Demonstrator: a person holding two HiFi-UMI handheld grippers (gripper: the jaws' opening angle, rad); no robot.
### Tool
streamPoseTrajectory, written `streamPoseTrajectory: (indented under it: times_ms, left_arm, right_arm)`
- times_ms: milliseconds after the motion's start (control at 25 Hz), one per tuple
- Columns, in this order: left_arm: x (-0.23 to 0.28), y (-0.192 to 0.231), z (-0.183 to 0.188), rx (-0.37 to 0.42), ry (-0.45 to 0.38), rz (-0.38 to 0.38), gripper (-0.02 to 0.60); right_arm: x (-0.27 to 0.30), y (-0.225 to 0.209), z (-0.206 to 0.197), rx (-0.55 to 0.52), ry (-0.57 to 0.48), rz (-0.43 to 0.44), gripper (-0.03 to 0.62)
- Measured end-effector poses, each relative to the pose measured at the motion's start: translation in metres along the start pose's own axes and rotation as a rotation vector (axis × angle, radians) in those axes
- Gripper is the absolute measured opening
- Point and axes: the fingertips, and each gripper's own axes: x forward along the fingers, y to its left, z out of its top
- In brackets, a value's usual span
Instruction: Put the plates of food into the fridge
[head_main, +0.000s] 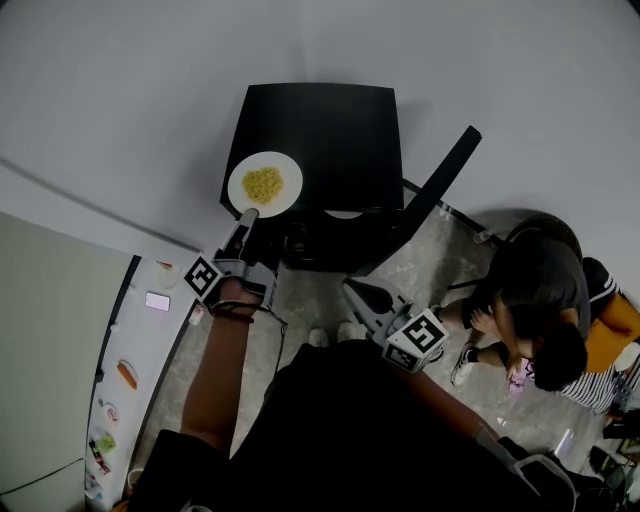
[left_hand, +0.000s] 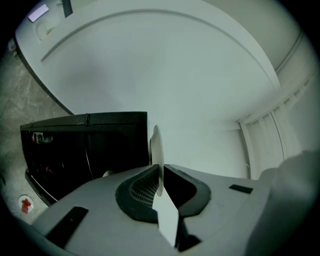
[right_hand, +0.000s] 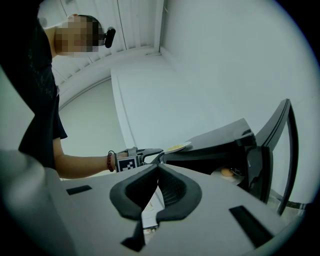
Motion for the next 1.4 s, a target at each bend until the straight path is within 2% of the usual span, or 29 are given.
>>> streamPoseTrajectory:
  times_ms: [160, 400, 640, 880, 1160, 1400]
  left_arm:
    - [-0.014, -0.012, -0.005, 0.047, 0.01, -0.024, 0.044]
    - [-0.04, -0.019, -0.01, 0.022, 0.0, -0.06, 0.044]
    - [-0.079, -0.019, -0.027, 0.019, 0.009, -0.062, 0.044]
    - [-0.106, 0.0, -0.043, 0.042, 0.045, -0.026, 0.043]
    - [-0.115, 0.022, -0.047, -0.011, 0.052, -0.022, 0.043]
    - [-0.098, 0.055, -0.049, -0.063, 0.063, 0.012, 0.043]
  right_arm:
    - [-0.001, 0.004, -0.002, 0.001, 0.004, 0.01, 0.026]
    - [-0.003, 0.01, -0.01, 0.006, 0.018, 0.024, 0.026]
    - [-0.006, 0.015, -0.02, 0.025, 0.034, 0.021, 0.026]
    - [-0.005, 0.009, -0.027, 0.03, 0.054, 0.013, 0.026]
    - [-0.003, 0.01, -0.033, 0.041, 0.068, -0.001, 0.026]
    - [-0.002, -0.005, -0.035, 0.042, 0.086, -0.02, 0.026]
